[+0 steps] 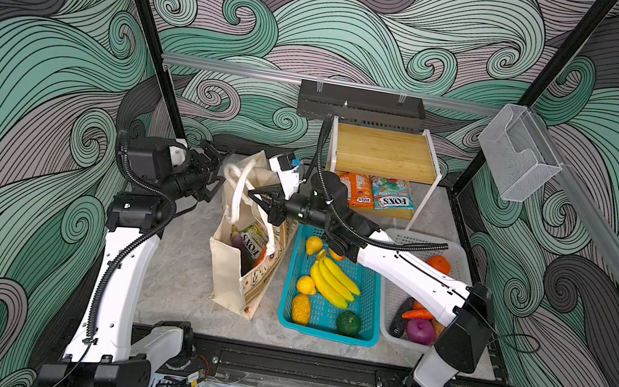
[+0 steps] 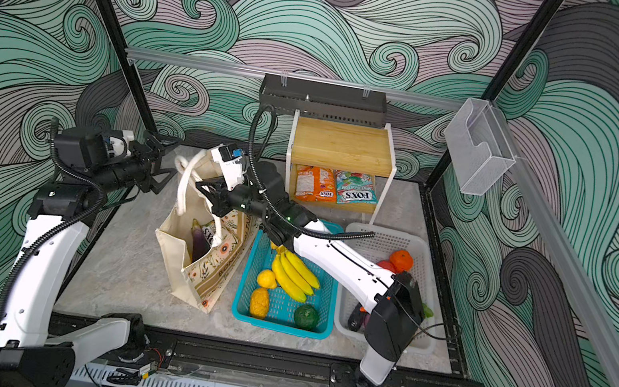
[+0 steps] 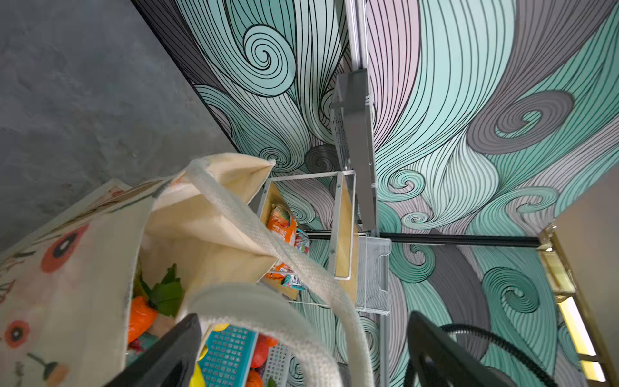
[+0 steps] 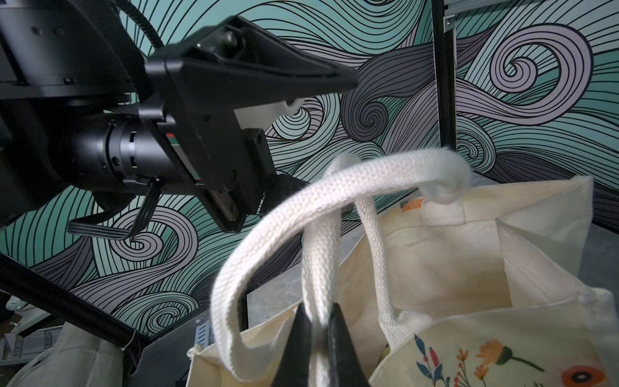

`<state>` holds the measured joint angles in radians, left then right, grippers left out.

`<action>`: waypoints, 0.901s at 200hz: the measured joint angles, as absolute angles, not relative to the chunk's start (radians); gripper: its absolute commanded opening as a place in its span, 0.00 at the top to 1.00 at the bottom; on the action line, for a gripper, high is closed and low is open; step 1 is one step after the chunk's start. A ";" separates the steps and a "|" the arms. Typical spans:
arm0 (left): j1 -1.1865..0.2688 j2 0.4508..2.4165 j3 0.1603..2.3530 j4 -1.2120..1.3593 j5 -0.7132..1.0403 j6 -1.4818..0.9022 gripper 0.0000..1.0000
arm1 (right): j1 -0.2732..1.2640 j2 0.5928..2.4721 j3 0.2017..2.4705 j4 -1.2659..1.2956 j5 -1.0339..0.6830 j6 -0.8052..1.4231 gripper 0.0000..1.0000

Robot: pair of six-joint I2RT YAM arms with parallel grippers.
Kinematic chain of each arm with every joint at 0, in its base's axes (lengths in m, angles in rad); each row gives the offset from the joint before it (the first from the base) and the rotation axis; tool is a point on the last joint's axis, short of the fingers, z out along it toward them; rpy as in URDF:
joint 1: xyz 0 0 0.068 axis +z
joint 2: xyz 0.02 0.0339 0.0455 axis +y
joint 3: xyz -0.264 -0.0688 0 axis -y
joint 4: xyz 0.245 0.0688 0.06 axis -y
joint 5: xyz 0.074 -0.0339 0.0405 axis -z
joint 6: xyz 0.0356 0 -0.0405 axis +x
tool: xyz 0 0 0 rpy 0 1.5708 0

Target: Place the food into the grocery bag and tie it

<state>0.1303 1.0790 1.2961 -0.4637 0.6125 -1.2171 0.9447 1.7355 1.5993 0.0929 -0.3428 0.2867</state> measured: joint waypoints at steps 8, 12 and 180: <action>0.130 1.082 1.286 -0.445 0.631 -1.243 0.05 | 0.946 1.736 1.595 0.096 -0.344 0.284 1.00; 0.130 1.085 1.283 -0.440 0.642 -1.258 0.08 | 0.947 1.736 1.593 0.097 -0.344 0.283 1.00; 0.095 1.172 1.213 -0.388 0.757 -1.266 0.98 | 0.966 1.719 1.556 0.086 -0.338 0.282 1.00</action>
